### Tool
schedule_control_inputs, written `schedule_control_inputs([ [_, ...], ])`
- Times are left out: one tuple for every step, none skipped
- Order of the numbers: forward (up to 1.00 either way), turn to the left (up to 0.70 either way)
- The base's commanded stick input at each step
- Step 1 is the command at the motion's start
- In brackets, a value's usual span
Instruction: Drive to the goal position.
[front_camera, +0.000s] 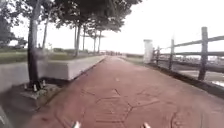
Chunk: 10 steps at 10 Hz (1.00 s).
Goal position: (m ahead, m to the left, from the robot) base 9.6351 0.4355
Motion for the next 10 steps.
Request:
schedule_control_inputs([
  [0.70,0.00],
  [0.70,0.00],
  [0.70,0.00],
  [0.70,0.00],
  [0.70,0.00],
  [0.70,0.00],
  [0.70,0.00],
  [0.70,0.00],
  [0.70,0.00],
  [0.70,0.00],
])
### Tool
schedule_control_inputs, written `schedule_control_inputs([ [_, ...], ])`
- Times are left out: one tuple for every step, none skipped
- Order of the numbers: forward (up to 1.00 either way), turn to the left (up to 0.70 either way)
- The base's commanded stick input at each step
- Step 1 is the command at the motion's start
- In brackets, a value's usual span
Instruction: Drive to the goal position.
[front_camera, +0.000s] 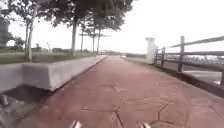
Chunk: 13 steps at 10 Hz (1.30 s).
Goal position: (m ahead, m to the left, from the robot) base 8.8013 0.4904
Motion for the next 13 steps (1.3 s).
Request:
schedule_control_inputs([
  [0.70,0.00],
  [0.70,0.00],
  [0.70,0.00],
  [0.70,0.00],
  [0.70,0.00],
  [0.70,0.00],
  [0.70,0.00],
  [0.70,0.00],
  [0.70,0.00],
  [0.70,0.00],
  [0.70,0.00],
  [0.70,0.00],
  [0.70,0.00],
])
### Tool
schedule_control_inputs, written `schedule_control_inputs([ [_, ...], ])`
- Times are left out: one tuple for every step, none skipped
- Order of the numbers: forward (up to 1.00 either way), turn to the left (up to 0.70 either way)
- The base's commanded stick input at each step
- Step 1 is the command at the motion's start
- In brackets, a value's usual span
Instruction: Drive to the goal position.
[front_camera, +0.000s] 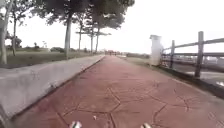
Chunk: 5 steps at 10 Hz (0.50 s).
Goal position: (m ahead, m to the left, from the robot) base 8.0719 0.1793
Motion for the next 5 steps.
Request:
schedule_control_inputs([
  [0.70,0.00],
  [0.70,0.00],
  [0.70,0.00],
  [0.70,0.00],
  [0.70,0.00],
])
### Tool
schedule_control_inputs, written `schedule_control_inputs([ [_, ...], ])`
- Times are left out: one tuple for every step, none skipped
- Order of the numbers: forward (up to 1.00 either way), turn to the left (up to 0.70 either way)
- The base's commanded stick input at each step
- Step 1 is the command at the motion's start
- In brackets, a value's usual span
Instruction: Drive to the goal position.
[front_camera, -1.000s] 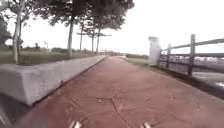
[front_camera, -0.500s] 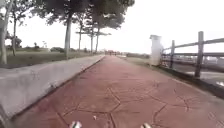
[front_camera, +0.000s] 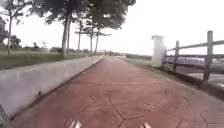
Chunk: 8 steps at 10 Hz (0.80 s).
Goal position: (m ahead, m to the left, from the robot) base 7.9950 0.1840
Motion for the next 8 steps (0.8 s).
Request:
schedule_control_inputs([
  [0.70,0.00],
  [0.70,0.00],
  [0.70,0.00],
  [0.70,0.00],
  [0.70,0.00],
  [0.70,0.00],
  [0.70,0.00],
  [0.70,0.00],
])
